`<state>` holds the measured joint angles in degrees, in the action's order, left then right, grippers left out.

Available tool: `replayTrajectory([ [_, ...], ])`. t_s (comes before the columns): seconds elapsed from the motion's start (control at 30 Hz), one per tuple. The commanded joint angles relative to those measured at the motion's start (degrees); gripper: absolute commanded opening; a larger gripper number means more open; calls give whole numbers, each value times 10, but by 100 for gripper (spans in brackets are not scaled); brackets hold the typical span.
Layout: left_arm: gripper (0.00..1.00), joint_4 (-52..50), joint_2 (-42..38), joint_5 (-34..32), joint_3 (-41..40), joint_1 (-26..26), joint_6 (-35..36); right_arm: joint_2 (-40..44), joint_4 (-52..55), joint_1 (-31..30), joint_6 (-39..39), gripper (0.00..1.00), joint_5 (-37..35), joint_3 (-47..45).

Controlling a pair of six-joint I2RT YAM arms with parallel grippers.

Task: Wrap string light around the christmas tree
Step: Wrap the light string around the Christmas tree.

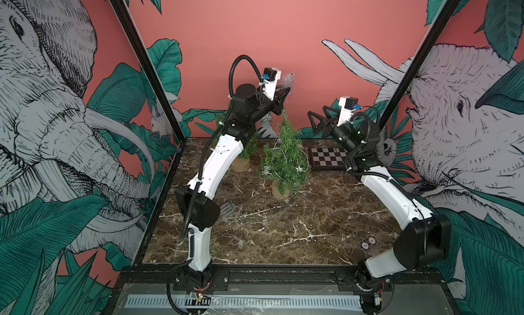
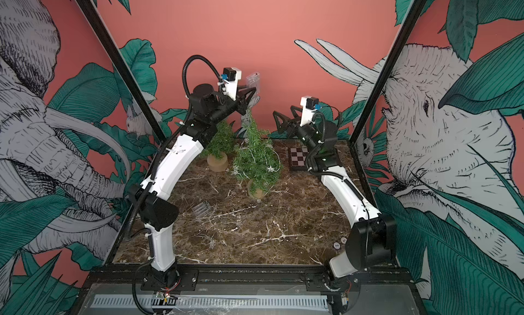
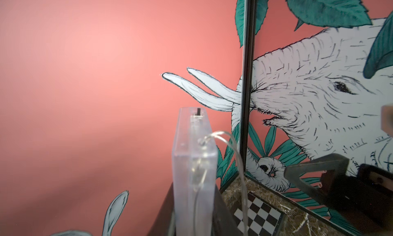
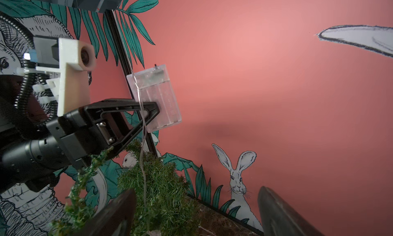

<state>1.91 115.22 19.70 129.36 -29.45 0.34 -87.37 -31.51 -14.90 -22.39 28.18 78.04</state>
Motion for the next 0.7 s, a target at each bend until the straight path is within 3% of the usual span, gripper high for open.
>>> replayTrajectory([
  [0.0, 0, 81, 16, 75, 31, 4, 0, -12, -65, 12, 3, 88, 51, 35],
  [0.17, 0, 59, 33, 121, 48, 9, -7, -55, -87, 23, -14, 84, 87, 72],
  [0.37, 0, 79, 37, 208, 40, 22, -65, -112, -111, 24, -35, 83, 135, 124],
  [0.67, 0, 101, 47, 255, 40, 27, -114, -184, -162, 25, -94, 85, 199, 191],
])
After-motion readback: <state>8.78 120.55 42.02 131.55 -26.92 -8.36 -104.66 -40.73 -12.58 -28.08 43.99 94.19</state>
